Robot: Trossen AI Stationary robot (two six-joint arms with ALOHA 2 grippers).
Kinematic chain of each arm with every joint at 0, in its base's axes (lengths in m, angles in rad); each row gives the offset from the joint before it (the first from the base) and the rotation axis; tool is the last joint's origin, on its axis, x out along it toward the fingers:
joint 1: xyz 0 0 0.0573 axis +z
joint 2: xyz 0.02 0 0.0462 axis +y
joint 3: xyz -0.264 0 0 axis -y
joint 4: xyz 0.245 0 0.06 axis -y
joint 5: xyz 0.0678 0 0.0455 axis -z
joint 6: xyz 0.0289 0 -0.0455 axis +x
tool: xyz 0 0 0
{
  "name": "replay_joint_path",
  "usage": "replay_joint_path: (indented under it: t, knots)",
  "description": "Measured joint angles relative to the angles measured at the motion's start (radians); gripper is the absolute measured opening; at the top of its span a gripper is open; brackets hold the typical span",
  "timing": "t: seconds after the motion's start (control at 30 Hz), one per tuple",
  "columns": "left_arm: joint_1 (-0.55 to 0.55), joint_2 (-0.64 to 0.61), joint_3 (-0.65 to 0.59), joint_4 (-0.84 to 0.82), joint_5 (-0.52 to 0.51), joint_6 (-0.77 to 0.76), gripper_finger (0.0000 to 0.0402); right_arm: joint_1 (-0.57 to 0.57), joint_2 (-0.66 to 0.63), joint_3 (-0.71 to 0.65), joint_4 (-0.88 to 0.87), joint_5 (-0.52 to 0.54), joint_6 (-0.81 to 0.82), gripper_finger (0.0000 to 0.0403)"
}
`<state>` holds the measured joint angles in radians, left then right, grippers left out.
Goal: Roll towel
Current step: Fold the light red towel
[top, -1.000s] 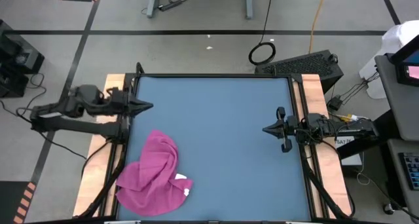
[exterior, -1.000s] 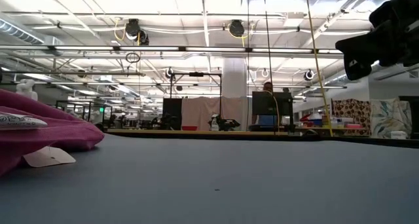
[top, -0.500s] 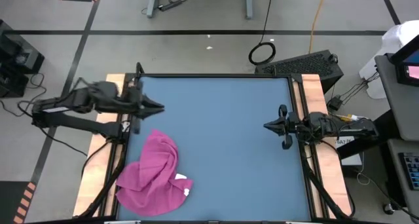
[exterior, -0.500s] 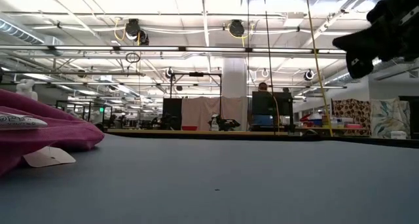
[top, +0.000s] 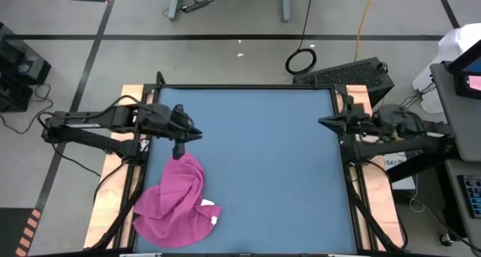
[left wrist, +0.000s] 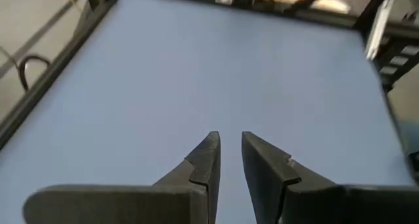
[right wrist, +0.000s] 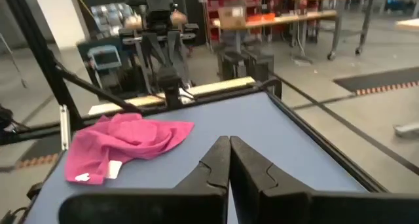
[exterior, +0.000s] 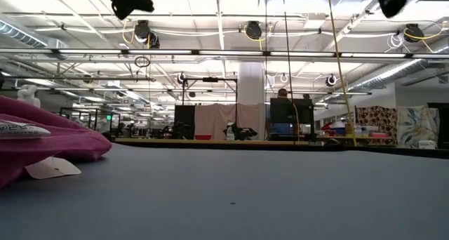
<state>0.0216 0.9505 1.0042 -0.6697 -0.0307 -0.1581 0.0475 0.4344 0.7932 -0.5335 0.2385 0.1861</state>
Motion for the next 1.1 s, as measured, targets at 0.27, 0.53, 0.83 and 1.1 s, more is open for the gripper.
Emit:
replay_joint_path:
  t: [0.27,0.53,0.83,1.1]
  knots:
    - [-0.027,0.072,0.000,-0.269,-0.004,-0.204,0.0071,0.000,0.323,0.127,-0.074,-0.008,0.003,0.0000]
    - [-0.117,0.163,0.000,-0.400,0.001,-0.358,0.0074,0.000,0.587,0.059,-0.003,-0.010,0.037,0.0000]
    - [-0.115,0.382,0.000,-0.613,-0.156,-0.353,0.0181,0.027,0.874,-0.050,0.380,-0.138,0.061,0.0000]
    - [-0.020,0.545,-0.004,-0.603,-0.128,-0.234,0.0245,0.087,1.053,-0.050,0.630,-0.136,0.043,0.0002]
